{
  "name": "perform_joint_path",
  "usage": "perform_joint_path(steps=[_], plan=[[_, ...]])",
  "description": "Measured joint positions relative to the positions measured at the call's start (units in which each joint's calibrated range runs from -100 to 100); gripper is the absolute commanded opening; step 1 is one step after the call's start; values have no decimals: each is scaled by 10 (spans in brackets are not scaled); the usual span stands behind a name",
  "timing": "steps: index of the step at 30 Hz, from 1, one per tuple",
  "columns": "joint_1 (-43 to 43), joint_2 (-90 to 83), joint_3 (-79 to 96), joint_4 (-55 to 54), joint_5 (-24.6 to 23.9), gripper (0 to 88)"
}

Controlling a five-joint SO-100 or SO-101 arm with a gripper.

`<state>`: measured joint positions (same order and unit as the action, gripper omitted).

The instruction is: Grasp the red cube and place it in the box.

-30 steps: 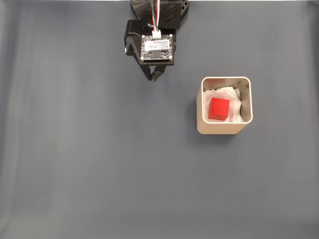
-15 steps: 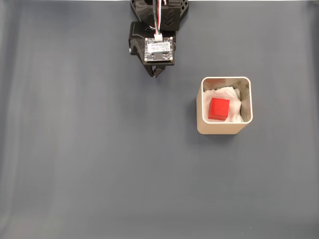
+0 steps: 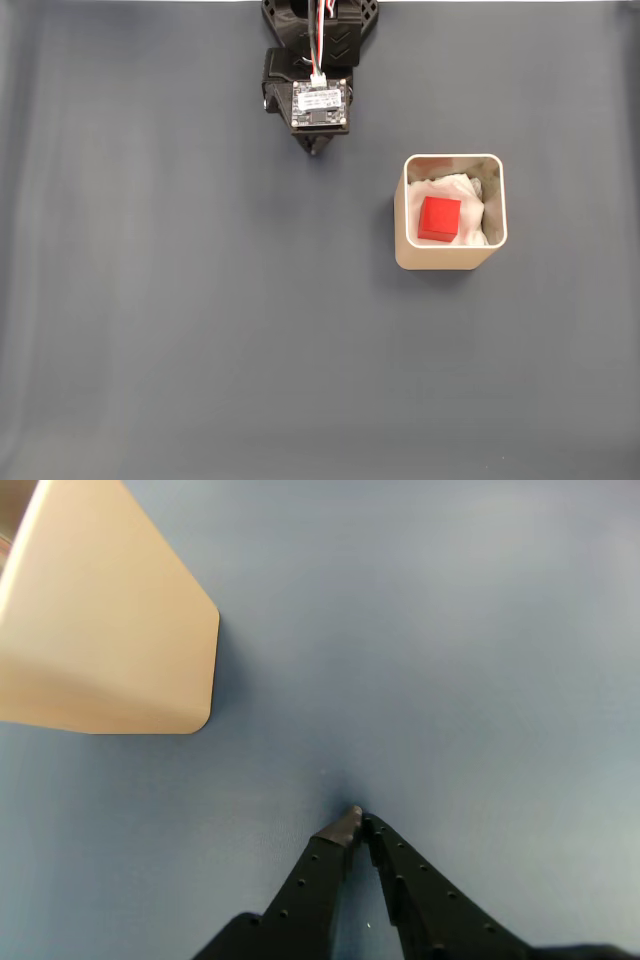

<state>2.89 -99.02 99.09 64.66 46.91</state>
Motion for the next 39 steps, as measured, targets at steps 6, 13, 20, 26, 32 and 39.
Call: perform_joint_path(steps=[6,13,20,26,32,39], plan=[[-1,-3,2,54,-5,2],[-1,-10,2,98,-10,8],[7,-10,2,103,-5,8],[7,-10,2,103,-4,8],[7,-10,2,103,-4,8],[7,-10,2,103,-4,8]])
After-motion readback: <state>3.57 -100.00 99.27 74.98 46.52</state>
